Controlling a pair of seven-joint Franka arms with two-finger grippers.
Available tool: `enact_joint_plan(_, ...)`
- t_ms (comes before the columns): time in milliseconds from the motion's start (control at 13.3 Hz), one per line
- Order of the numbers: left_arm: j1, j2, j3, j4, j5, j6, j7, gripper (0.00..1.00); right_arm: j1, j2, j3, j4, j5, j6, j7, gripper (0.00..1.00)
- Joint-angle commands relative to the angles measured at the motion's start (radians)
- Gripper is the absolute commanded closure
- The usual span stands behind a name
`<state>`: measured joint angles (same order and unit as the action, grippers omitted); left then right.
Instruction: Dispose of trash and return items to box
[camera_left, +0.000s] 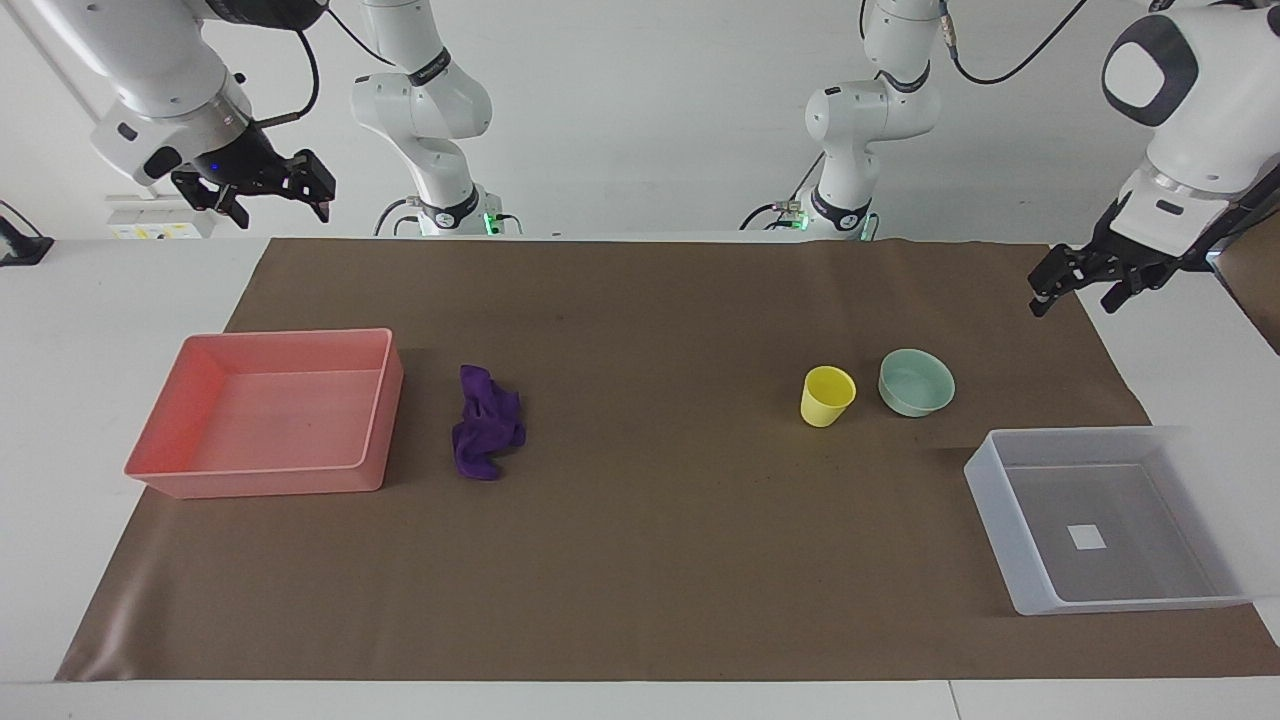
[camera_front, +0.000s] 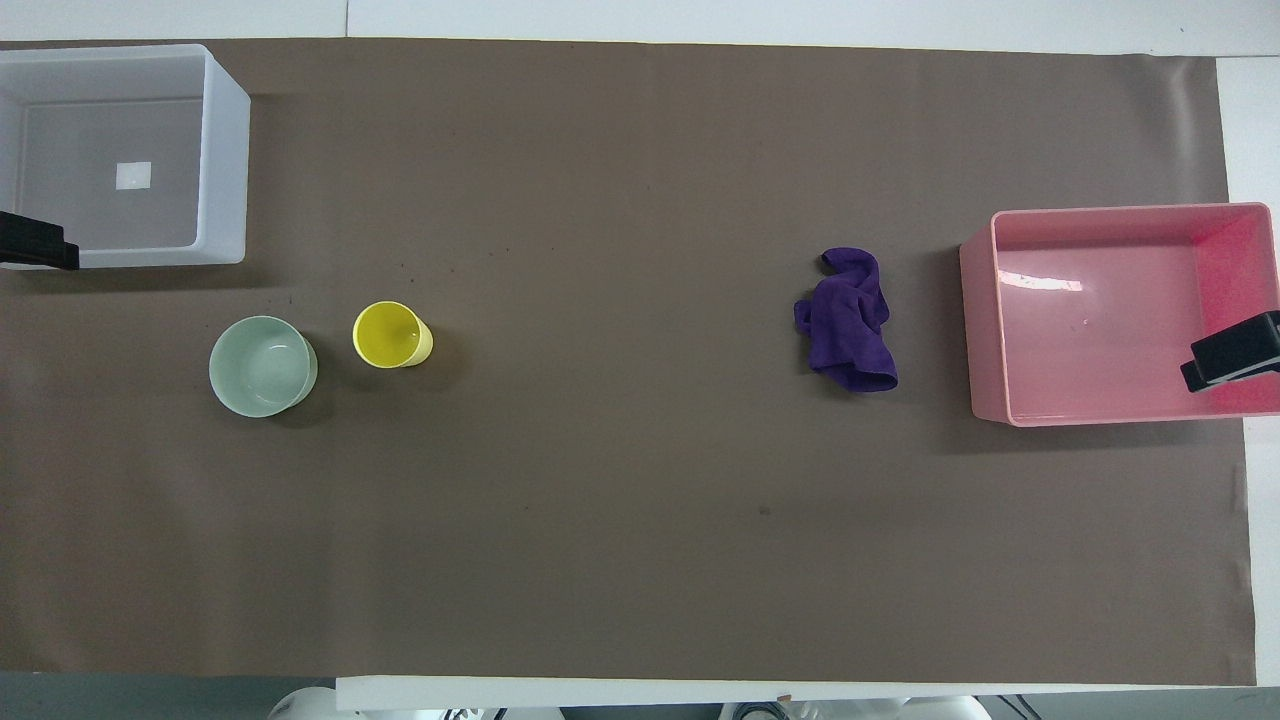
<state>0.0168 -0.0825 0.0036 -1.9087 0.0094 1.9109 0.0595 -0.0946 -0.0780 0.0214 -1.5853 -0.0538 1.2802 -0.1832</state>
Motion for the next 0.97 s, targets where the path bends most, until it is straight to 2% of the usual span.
enact_joint_plan(0, 0.002, -0.106, -0.002, -0.332, 0.004, 0.195, -0.038, 0.00, -0.004, -0.023, 0.005, -0.030, 0.015, 0.024, 0.007, 0.00)
enact_joint_plan(75, 0.000, -0.092, -0.002, -0.378, 0.004, 0.224, -0.049, 0.00, -0.013, -0.023, 0.003, -0.031, 0.050, 0.024, 0.007, 0.00)
enact_joint_plan(300, -0.030, -0.017, -0.002, -0.510, 0.004, 0.440, -0.098, 0.00, -0.014, -0.023, 0.002, -0.031, 0.060, 0.050, 0.002, 0.00)
enact_joint_plan(375, -0.032, 0.016, -0.005, -0.539, 0.004, 0.518, -0.105, 0.05, -0.013, -0.023, 0.002, -0.033, 0.060, 0.053, 0.002, 0.00)
enact_joint_plan(450, -0.034, 0.053, -0.005, -0.550, 0.004, 0.589, -0.145, 0.84, -0.013, -0.023, 0.002, -0.033, 0.060, 0.054, 0.002, 0.00)
enact_joint_plan(525, -0.041, 0.091, -0.005, -0.546, 0.004, 0.635, -0.164, 1.00, -0.013, -0.023, 0.002, -0.031, 0.060, 0.053, 0.001, 0.00)
enact_joint_plan(750, -0.041, 0.113, -0.002, -0.535, 0.004, 0.643, -0.152, 1.00, -0.013, -0.022, 0.002, -0.039, 0.060, 0.095, 0.005, 0.00)
enact_joint_plan(900, -0.043, 0.109, -0.002, -0.492, 0.006, 0.579, -0.150, 1.00, 0.001, -0.019, 0.003, -0.051, 0.061, 0.149, 0.011, 0.00)
